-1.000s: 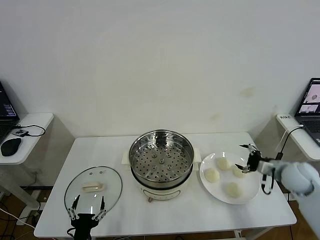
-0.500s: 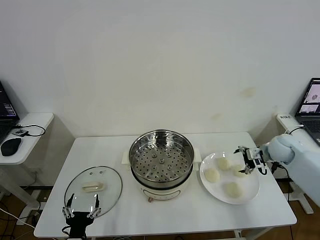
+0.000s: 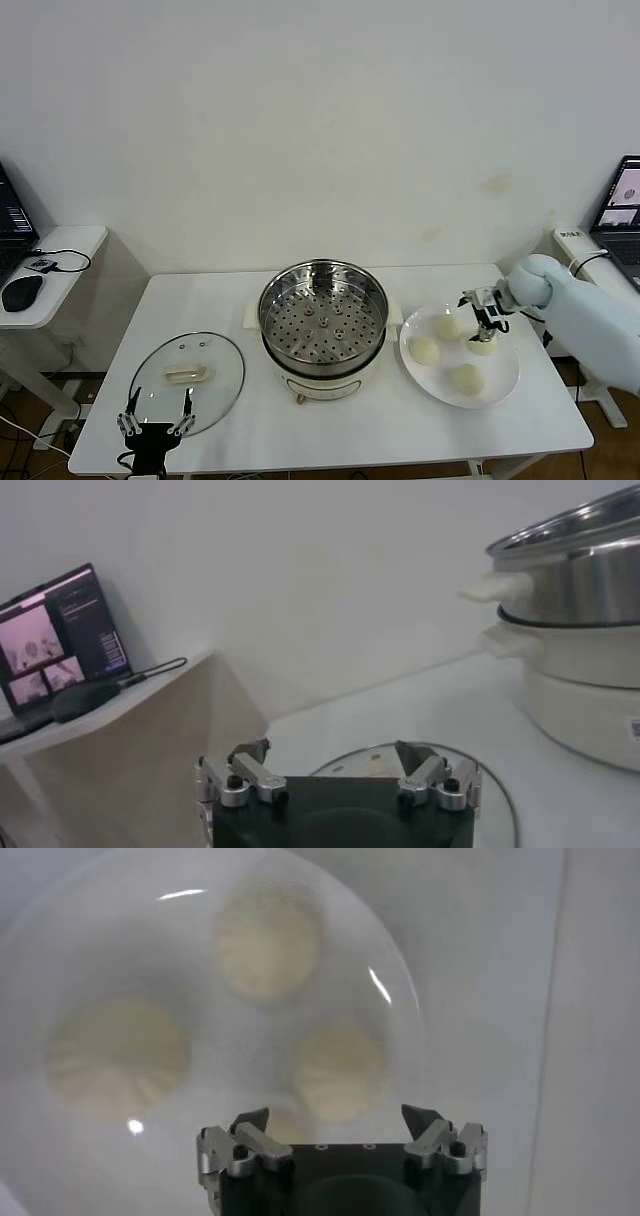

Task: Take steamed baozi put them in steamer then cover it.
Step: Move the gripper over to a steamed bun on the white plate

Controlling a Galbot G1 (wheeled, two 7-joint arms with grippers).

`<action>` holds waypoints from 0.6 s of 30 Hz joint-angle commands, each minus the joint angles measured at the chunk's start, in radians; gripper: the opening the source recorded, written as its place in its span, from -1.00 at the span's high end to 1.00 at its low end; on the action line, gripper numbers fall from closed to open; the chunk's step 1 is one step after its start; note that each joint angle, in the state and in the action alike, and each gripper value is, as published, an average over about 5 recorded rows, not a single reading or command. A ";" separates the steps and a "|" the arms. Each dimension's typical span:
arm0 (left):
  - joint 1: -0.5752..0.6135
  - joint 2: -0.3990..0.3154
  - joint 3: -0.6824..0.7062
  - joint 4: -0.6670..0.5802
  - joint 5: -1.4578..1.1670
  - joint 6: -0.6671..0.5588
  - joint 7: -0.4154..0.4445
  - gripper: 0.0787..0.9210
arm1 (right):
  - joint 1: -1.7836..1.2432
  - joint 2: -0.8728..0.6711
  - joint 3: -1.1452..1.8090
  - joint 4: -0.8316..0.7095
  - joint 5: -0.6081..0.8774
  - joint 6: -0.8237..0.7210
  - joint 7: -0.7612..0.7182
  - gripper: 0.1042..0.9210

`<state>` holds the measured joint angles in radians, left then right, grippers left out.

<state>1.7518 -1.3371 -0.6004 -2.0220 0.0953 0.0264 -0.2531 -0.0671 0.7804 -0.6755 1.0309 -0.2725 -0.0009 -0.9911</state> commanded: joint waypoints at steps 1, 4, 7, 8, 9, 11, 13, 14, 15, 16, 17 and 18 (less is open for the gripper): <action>-0.005 0.003 -0.002 0.003 0.003 0.002 0.001 -0.77 | 0.034 0.065 -0.037 -0.076 -0.006 0.001 -0.007 -0.76; -0.008 0.003 -0.001 0.005 0.003 0.002 0.001 -0.77 | 0.031 0.076 -0.035 -0.093 -0.014 0.001 -0.007 -0.76; -0.007 0.002 0.000 0.006 0.003 0.002 0.002 -0.77 | 0.022 0.085 -0.032 -0.100 -0.019 -0.001 -0.009 -0.76; -0.007 0.002 0.000 0.006 0.003 0.001 0.002 -0.77 | 0.018 0.088 -0.030 -0.101 -0.021 -0.002 -0.009 -0.76; -0.007 0.002 -0.001 0.006 0.003 0.001 0.001 -0.77 | 0.015 0.089 -0.029 -0.102 -0.023 -0.003 -0.009 -0.76; -0.006 0.003 -0.002 0.007 0.003 0.001 0.001 -0.77 | 0.010 0.092 -0.028 -0.105 -0.027 -0.005 -0.009 -0.75; -0.005 0.003 -0.003 0.007 0.003 0.000 0.001 -0.77 | 0.007 0.096 -0.027 -0.109 -0.029 -0.005 -0.009 -0.74; -0.004 0.003 -0.003 0.007 0.003 0.000 0.001 -0.77 | 0.006 0.097 -0.026 -0.111 -0.030 -0.007 -0.008 -0.72; -0.003 0.003 -0.003 0.008 0.003 -0.001 0.000 -0.77 | 0.005 0.099 -0.025 -0.112 -0.031 -0.008 -0.008 -0.71; -0.003 0.003 -0.003 0.008 0.003 -0.001 0.000 -0.77 | 0.005 0.100 -0.024 -0.113 -0.032 -0.010 -0.008 -0.68; -0.002 0.003 -0.003 0.009 0.003 -0.002 -0.001 -0.77 | 0.004 0.100 -0.023 -0.113 -0.034 -0.012 -0.008 -0.65; -0.001 0.002 -0.003 0.009 0.003 -0.002 -0.001 -0.77 | 0.003 0.101 -0.022 -0.114 -0.036 -0.014 -0.009 -0.62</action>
<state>1.7493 -1.3344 -0.6037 -2.0144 0.0979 0.0256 -0.2528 -0.0666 0.8637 -0.6934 0.9371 -0.3027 -0.0117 -0.9987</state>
